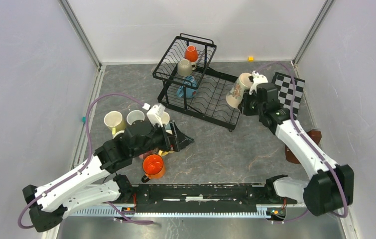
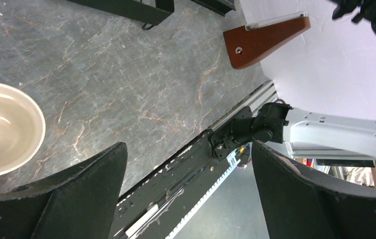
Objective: Unload the cups from the dish rack
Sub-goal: Unload the cup from the dish rack, then place the cup at the center of the board.
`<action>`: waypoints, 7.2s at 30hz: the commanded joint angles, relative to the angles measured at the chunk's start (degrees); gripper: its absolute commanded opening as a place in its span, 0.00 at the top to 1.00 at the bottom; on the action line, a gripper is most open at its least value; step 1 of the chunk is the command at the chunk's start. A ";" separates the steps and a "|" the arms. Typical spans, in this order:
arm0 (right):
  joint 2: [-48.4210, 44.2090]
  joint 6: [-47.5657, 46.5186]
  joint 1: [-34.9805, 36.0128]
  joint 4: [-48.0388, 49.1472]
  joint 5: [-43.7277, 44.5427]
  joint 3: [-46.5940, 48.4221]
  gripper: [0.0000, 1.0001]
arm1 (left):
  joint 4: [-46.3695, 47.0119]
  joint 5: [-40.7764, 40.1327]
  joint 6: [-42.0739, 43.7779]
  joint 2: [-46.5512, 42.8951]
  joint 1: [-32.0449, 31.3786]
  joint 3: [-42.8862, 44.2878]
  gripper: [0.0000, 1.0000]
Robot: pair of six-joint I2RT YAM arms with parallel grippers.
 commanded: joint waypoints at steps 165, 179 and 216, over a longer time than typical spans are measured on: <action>-22.06 10.40 1.70 1.23 -3.31 -12.95 0.02 | -27.55 -13.84 24.89 51.64 -9.65 34.49 0.87; -22.41 10.30 1.65 1.19 -3.99 -13.30 0.02 | -27.53 -13.78 24.80 50.69 -9.71 34.96 0.55; -2.18 10.16 1.64 38.17 -15.14 -14.06 0.02 | -20.95 -19.60 14.94 11.37 -9.65 28.15 0.00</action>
